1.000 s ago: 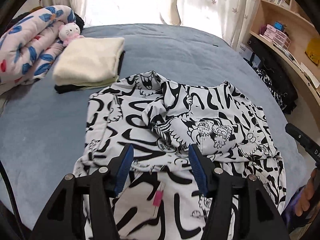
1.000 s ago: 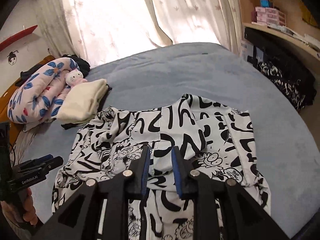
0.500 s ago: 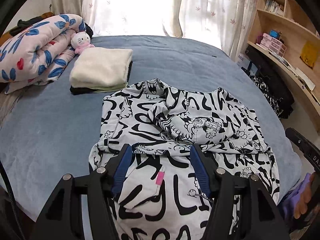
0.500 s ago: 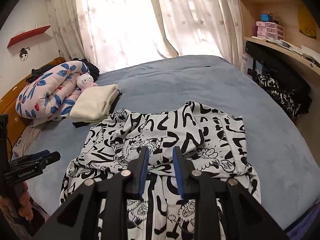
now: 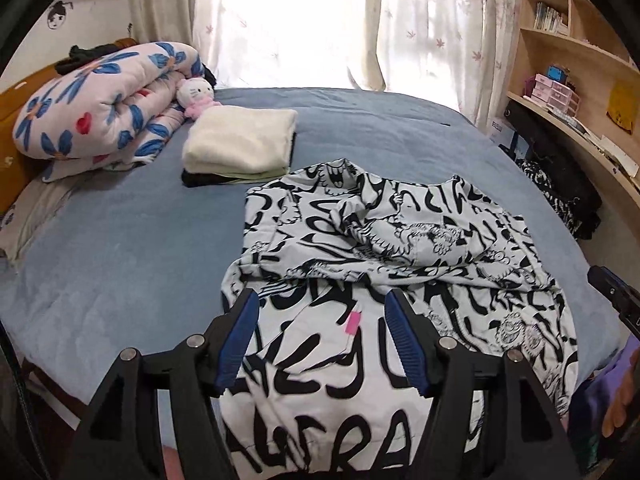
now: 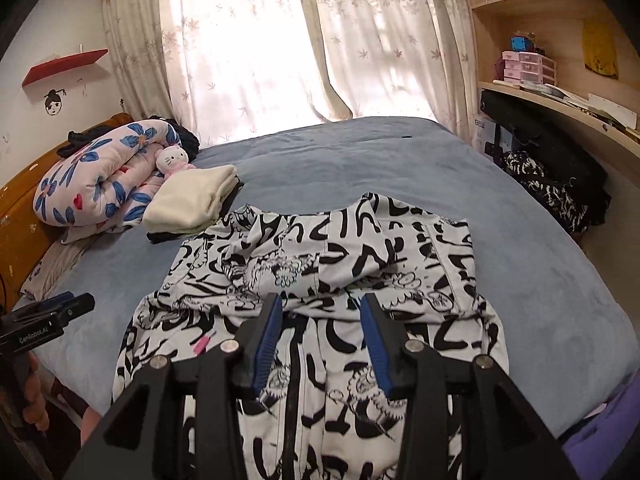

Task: Fold large clothes

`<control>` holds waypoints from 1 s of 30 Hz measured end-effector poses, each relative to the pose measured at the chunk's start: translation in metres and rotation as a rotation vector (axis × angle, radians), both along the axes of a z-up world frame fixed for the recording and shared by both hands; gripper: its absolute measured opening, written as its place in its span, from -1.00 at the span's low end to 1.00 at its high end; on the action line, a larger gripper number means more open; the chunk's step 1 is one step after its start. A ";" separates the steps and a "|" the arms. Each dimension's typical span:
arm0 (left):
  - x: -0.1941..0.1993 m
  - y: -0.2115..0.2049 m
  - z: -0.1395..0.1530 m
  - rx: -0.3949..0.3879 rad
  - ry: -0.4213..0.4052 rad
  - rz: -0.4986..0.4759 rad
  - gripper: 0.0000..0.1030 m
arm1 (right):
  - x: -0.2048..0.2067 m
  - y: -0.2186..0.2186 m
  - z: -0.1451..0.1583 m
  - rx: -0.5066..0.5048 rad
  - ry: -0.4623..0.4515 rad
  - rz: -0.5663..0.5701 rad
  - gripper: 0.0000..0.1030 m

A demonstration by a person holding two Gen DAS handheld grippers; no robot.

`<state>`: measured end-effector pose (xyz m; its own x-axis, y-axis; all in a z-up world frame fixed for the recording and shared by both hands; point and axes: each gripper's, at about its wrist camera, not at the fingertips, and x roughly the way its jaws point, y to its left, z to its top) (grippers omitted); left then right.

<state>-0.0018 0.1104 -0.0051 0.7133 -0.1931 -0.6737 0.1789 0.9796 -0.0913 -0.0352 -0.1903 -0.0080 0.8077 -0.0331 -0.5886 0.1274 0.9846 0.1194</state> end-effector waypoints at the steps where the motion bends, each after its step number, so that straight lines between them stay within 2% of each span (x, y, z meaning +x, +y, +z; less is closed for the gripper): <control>1: -0.003 0.001 -0.002 0.005 -0.002 0.003 0.25 | -0.003 0.000 -0.003 0.001 0.004 -0.001 -0.20; 7: -0.021 0.004 -0.024 0.035 0.007 0.018 0.25 | -0.018 0.002 -0.027 -0.004 0.045 -0.002 -0.20; 15: -0.025 0.023 -0.050 0.044 0.052 0.046 0.26 | -0.032 -0.010 -0.047 -0.027 0.077 -0.018 -0.20; 20: -0.021 0.045 -0.089 0.027 0.130 0.051 0.31 | -0.038 -0.028 -0.066 -0.051 0.110 -0.041 -0.16; 24: -0.020 0.063 -0.128 -0.007 0.198 0.032 0.31 | -0.048 -0.051 -0.092 -0.052 0.157 -0.055 0.07; 28: -0.020 0.078 -0.160 -0.071 0.279 0.026 0.31 | -0.060 -0.076 -0.115 -0.030 0.204 -0.091 0.08; 30: -0.021 0.086 -0.167 -0.134 0.291 0.031 0.31 | -0.067 -0.090 -0.124 -0.004 0.226 -0.123 0.08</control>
